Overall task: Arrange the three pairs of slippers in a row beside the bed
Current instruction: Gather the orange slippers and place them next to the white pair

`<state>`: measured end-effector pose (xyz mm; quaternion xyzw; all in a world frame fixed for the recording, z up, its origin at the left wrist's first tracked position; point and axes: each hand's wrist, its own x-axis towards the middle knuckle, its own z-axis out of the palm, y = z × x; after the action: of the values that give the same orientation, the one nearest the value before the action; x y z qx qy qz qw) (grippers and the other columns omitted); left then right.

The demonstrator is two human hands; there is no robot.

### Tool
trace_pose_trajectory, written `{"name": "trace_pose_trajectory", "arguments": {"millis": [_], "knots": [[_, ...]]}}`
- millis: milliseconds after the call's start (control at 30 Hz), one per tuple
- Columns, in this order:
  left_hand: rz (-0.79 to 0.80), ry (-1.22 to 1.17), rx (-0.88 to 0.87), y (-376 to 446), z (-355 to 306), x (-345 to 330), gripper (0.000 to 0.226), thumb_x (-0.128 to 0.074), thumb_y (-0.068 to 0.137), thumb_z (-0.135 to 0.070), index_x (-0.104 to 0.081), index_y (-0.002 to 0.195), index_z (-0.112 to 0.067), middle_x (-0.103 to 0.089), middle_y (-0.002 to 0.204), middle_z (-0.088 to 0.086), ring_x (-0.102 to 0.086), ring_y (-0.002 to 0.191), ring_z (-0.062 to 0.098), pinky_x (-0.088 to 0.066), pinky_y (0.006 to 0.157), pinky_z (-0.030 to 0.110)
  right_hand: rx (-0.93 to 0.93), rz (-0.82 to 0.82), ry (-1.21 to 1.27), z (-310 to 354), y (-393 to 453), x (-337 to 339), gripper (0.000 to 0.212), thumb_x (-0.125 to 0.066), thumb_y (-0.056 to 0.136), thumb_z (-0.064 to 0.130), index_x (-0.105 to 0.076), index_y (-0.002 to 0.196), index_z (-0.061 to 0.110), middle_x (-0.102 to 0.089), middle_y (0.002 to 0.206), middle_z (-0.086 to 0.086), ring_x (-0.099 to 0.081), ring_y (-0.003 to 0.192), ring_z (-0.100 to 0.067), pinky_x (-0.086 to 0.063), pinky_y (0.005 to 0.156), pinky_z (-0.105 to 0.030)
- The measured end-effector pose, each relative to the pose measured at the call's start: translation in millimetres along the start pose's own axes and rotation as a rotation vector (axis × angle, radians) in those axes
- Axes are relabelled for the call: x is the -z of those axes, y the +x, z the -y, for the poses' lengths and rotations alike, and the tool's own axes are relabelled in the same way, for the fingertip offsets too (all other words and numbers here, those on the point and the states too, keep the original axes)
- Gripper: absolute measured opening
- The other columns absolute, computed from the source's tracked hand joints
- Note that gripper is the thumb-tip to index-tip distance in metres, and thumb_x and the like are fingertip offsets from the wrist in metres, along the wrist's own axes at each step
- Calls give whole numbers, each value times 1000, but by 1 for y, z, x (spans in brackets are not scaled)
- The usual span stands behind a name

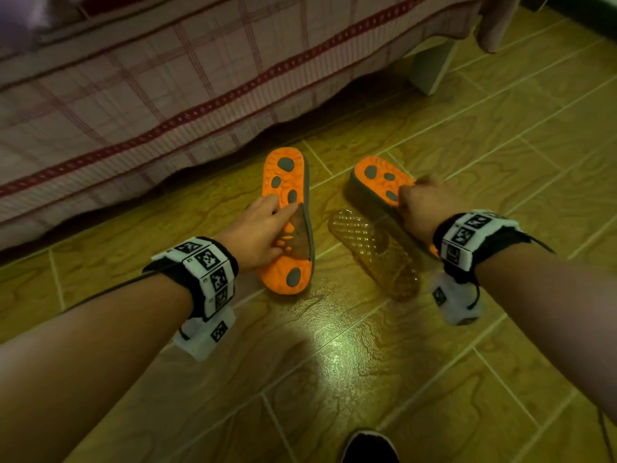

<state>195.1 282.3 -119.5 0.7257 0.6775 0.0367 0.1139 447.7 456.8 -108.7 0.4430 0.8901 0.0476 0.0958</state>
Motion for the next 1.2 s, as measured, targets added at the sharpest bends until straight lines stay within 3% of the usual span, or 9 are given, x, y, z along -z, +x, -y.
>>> {"name": "trace_pose_trajectory", "arguments": {"millis": [133, 267, 467, 600, 700, 800, 900, 967, 1200], "knots": [[87, -87, 49, -19, 11, 20, 85, -76, 69, -23, -32, 141, -15, -51, 116, 10, -48, 108, 25, -39, 89, 31, 138, -109, 87, 57, 1, 36, 24, -56, 80, 27, -58, 100, 14, -67, 100, -10, -47, 112, -33, -31, 92, -43], [162, -120, 189, -63, 37, 38, 71, -80, 64, -22, -43, 123, -10, -58, 111, 8, -55, 102, 26, -46, 83, 36, 374, -6, 170, 129, 5, 63, 32, -52, 83, 19, -48, 115, 19, -68, 102, -6, -60, 101, -30, -29, 96, -43], [119, -17, 389, -166, 96, 71, 53, -80, 62, -25, -44, 101, -18, -41, 85, -6, -44, 76, 16, -32, 61, 27, 580, 67, 313, 263, 6, 99, 8, -53, 87, 25, -52, 93, 19, -61, 107, -10, -56, 104, -33, -40, 90, -44], [168, -105, 521, -230, 125, 78, 43, -75, 66, -15, -37, 84, -22, -44, 71, -14, -60, 76, 20, -43, 58, 27, 745, 123, 317, 331, -9, 109, 53, -78, 68, 41, -51, 105, 15, -52, 115, -11, -49, 105, -33, -45, 82, -41], [196, -117, 609, -272, 147, 83, 43, -76, 69, -16, -37, 87, -22, -52, 81, -9, -58, 75, 17, -49, 61, 30, 826, 166, 244, 377, -22, 113, 80, -84, 53, 49, -43, 114, 16, -39, 123, -9, -38, 110, -33, -42, 88, -52], [218, -68, 647, -299, 164, 82, 39, -78, 68, -20, -44, 88, -19, -55, 86, -3, -52, 74, 17, -44, 60, 30, 875, 141, 145, 407, -30, 111, 89, -85, 48, 48, -37, 116, 18, -33, 123, -7, -33, 110, -31, -40, 87, -52], [263, -78, 685, -319, 182, 75, 42, -78, 68, -22, -36, 71, -27, -57, 83, -2, -52, 66, 13, -41, 54, 25, 917, 103, 104, 433, -35, 106, 82, -83, 52, 39, -38, 116, 19, -32, 120, -7, -33, 107, -28, -33, 80, -44], [282, -103, 724, -329, 194, 70, 38, -78, 69, -22, -40, 76, -23, -60, 85, 1, -50, 63, 11, -40, 50, 24, 922, 103, 103, 450, -37, 104, 69, -77, 59, 34, -41, 116, 18, -36, 118, -9, -35, 106, -29, -30, 77, -40], [297, -83, 780, -363, 227, 45, 58, -76, 72, -28, -47, 119, -10, -56, 115, 13, -56, 101, 30, -48, 73, 36, 831, 172, 85, 513, -36, 92, 45, -69, 71, 28, -51, 111, 17, -45, 118, -10, -41, 116, -32, -28, 82, -41]]}}
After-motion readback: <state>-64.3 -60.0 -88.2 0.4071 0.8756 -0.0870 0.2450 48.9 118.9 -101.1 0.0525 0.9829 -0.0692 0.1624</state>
